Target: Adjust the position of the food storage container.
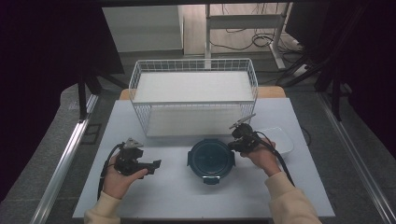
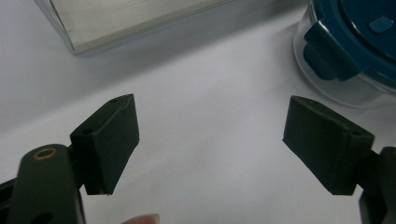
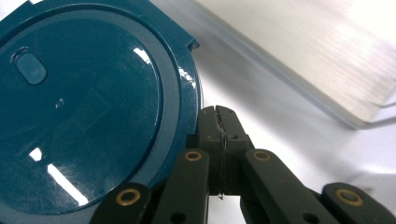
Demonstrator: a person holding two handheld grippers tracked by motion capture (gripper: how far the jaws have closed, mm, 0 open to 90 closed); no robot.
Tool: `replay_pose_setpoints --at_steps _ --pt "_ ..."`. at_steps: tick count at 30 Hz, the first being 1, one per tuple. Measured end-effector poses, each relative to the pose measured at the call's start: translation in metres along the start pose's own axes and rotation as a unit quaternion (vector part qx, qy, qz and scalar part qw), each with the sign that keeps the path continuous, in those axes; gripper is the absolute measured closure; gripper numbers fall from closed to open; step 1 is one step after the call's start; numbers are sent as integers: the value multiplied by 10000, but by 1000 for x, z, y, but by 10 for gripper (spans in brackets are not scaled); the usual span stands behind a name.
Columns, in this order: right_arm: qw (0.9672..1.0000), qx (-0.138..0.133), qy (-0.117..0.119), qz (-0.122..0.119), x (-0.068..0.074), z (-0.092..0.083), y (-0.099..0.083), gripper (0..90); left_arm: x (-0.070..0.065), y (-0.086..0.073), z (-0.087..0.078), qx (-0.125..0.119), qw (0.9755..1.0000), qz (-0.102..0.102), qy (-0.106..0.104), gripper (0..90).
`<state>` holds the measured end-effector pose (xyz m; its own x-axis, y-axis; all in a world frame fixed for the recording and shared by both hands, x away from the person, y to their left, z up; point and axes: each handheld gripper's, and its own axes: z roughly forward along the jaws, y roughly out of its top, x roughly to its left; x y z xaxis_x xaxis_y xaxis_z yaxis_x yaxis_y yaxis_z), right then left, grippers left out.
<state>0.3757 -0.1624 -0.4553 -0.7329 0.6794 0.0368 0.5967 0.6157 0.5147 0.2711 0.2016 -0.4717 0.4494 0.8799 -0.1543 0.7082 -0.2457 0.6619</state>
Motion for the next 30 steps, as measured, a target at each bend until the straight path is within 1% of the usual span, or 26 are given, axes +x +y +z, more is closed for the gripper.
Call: replay_pose_setpoints --at_steps 2,4,8,12,14,22,25,28,30 --pt "10000 9 26 -23 2 1 0 899 0 0 0 5 10000 7 -1 183" --pt "9999 8 94 -76 8 2 1 899 0 0 1 23 10000 6 -2 183" --pt "9998 -18 177 -100 14 5 3 899 0 0 1 29 10000 10 -6 183" --pt "9997 -5 192 -138 19 6 5 899 0 0 1 28 10000 9 -8 183" --pt "9995 8 276 -182 22 7 6 899 0 0 1 35 10000 -2 -10 183" --pt "9992 -1 351 -164 28 8 4 899 -1 0 1 31 10000 13 -8 183" --pt "9990 -62 431 -126 28 9 3 899 -1 -1 2 64 10000 27 -7 183" --pt "9989 -109 439 -147 30 11 4 899 -1 -1 2 64 10000 18 17 183" --pt "9987 -96 474 -157 32 12 5 899 -1 -1 1 47 10000 5 19 183"
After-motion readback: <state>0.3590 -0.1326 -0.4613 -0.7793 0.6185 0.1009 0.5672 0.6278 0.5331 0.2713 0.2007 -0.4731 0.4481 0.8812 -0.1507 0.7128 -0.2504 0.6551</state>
